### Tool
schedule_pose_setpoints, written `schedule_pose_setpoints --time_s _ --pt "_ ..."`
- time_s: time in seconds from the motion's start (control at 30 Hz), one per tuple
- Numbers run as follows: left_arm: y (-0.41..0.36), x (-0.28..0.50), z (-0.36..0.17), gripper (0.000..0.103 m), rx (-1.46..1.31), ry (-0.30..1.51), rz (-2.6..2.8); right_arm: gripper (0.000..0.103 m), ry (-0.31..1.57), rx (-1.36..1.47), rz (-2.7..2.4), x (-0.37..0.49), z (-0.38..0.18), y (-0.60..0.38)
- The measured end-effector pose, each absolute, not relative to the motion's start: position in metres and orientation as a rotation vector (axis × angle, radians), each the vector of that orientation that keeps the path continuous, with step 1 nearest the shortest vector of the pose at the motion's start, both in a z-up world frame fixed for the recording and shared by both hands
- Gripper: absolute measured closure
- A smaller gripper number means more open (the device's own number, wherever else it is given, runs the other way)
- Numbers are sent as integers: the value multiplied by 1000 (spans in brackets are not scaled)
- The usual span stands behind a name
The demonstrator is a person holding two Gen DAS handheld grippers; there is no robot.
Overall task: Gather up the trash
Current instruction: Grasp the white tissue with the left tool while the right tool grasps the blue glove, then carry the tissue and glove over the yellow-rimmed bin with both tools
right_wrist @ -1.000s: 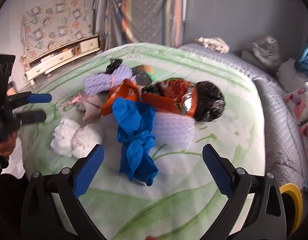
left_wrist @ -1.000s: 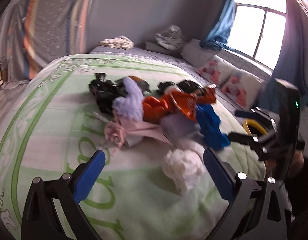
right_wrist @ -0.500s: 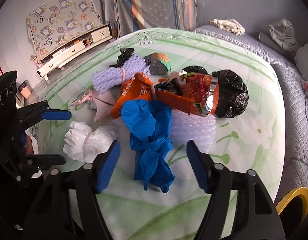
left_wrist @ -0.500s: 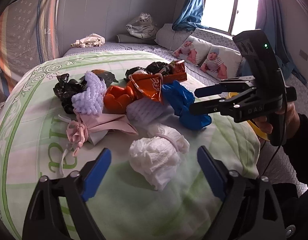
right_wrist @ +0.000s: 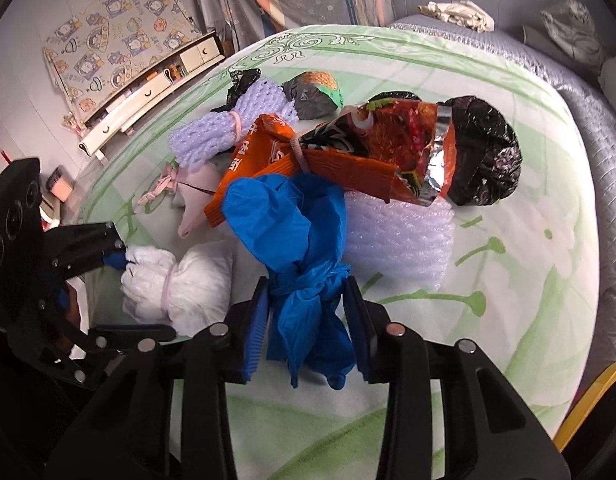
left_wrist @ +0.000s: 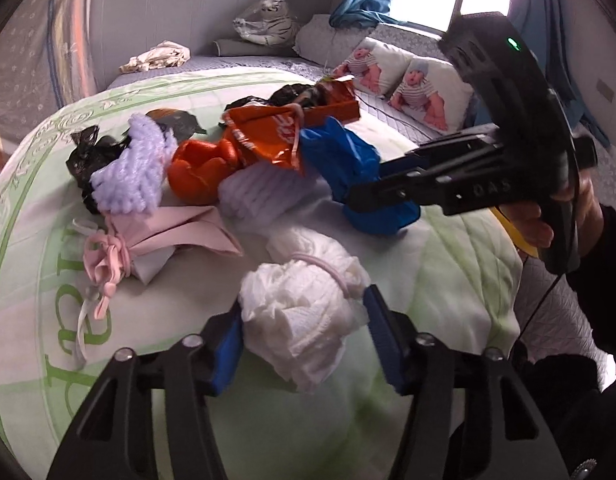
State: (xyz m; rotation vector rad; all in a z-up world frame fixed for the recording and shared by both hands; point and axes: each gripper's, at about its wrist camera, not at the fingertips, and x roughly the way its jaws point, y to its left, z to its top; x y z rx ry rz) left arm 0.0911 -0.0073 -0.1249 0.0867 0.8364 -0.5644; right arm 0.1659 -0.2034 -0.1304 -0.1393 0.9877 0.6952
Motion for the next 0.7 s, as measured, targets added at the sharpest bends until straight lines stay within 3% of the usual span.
schedule_pose_setpoints --time_s 0.07,0.13,0.4,0.7 --pt "-11 91 -125 57 96 837 -561 71 993 -136 696 168 -132 -204" --pt "-14 92 -126 66 101 845 -551 74 1003 -116 698 170 -134 -206" --pt "-13 86 -126 70 96 837 -538 83 1007 7 714 172 -133 -225" --pt "-5 57 -101 70 37 724 -574 85 928 171 758 141 -114 -261"
